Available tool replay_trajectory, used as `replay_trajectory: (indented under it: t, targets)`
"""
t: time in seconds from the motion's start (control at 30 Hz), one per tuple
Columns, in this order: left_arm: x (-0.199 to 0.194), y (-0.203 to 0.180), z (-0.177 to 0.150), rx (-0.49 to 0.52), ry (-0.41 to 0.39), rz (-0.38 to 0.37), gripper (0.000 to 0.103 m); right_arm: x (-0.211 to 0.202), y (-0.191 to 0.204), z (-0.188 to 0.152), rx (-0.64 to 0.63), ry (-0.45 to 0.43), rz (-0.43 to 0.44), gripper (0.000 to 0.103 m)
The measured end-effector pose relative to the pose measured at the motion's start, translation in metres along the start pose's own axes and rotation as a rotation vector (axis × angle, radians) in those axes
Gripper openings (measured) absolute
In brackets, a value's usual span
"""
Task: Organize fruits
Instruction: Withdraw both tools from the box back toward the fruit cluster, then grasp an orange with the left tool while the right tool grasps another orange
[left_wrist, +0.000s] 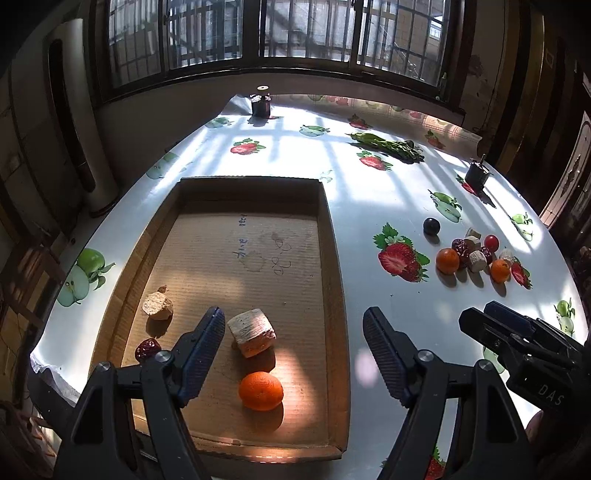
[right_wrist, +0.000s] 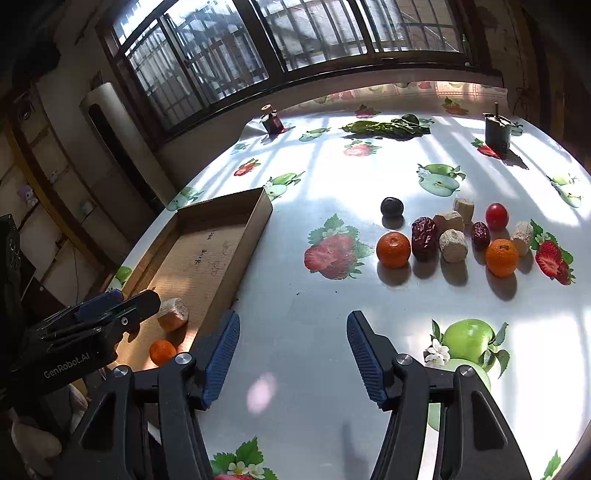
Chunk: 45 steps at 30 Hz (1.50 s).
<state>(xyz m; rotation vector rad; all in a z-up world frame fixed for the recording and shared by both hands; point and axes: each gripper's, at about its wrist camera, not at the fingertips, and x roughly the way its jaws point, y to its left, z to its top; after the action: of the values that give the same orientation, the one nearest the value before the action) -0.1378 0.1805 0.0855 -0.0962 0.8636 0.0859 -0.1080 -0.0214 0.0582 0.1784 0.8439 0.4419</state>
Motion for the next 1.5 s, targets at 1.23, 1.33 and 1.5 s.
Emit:
replay_trajectory:
  t: [1.23,1.33,1.5]
  targets:
    - [0.084,-0.117,0.032,0.107,0.126,-0.135,0.076,-0.039,-0.212,0.053,0.273,-0.025,-0.281,0.067]
    - [0.098,-0.132,0.036,0.127,0.122,-0.157,0.076,-0.023,-0.206,0.054,0.266,0.004,-0.213,0.067]
    - [0.122,-0.152,0.041,0.159,0.129,-0.188,0.073,0.005,-0.176,0.049,0.136,0.042,-0.182,0.062]
